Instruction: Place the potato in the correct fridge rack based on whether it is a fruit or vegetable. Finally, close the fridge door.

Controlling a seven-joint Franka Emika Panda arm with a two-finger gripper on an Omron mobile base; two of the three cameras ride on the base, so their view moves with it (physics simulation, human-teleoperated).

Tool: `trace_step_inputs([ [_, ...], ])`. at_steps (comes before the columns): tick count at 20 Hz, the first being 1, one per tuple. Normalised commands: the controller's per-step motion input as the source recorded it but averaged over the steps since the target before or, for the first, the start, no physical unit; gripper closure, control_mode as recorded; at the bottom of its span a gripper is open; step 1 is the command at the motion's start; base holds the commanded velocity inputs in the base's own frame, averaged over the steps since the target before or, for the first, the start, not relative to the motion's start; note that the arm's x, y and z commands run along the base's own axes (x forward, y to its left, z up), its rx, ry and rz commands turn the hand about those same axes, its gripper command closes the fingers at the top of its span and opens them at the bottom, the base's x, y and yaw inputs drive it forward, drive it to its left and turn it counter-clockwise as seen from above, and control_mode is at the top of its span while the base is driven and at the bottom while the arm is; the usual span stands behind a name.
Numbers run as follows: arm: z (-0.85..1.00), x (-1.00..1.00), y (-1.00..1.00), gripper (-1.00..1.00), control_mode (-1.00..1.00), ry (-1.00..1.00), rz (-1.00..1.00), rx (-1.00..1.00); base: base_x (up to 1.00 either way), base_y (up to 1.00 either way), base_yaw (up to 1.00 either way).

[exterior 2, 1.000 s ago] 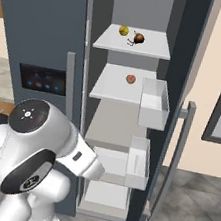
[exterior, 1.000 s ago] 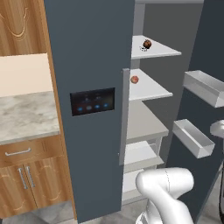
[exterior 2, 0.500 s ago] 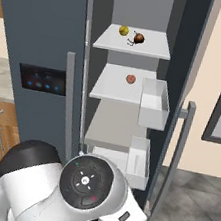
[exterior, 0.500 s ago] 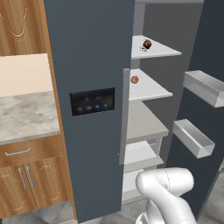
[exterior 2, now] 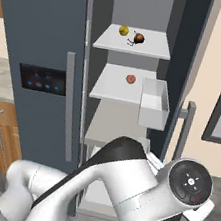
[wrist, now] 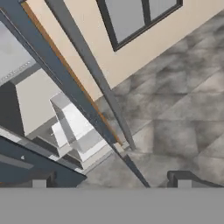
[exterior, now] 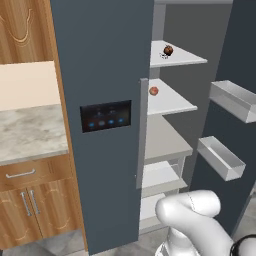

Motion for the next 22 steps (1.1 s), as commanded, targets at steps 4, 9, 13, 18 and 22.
trace_step_inputs([
  [4, -0.42, 0.91, -1.0, -1.0, -1.0, -0.11, 0.23, 0.0, 0.0, 0.0, 0.0],
  [9, -0.18, 0.9, -0.68, -1.0, -1.0, -0.09, 0.16, 0.0, 0.0, 0.0, 0.0],
  [13, -0.16, 0.89, -0.56, -1.0, -1.0, -0.01, 0.13, 0.0, 0.0, 0.0, 0.0],
  [18, -0.32, 0.93, -0.41, -1.0, -1.0, 0.0, 0.12, 0.0, 0.0, 0.0, 0.0],
  [22, -0.28, 1.0, -0.18, -1.0, -1.0, 0.0, 0.08, 0.0, 0.0, 0.0, 0.0],
])
